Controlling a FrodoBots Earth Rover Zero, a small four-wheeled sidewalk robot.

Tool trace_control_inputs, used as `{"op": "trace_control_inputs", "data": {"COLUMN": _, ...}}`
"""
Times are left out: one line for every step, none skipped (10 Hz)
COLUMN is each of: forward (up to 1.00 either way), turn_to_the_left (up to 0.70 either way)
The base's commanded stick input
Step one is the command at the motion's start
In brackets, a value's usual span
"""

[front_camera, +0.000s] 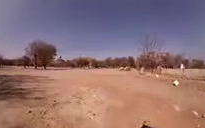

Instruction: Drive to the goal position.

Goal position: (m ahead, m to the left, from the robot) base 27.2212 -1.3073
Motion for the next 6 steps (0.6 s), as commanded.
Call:
{"op": "trace_control_inputs", "data": {"forward": 0.50, "turn_to_the_left": 0.00}}
{"op": "trace_control_inputs", "data": {"forward": 0.50, "turn_to_the_left": 0.00}}
{"op": "trace_control_inputs", "data": {"forward": 0.50, "turn_to_the_left": 0.00}}
{"op": "trace_control_inputs", "data": {"forward": 0.50, "turn_to_the_left": 0.00}}
{"op": "trace_control_inputs", "data": {"forward": 0.50, "turn_to_the_left": 0.00}}
{"op": "trace_control_inputs", "data": {"forward": 0.50, "turn_to_the_left": 0.00}}
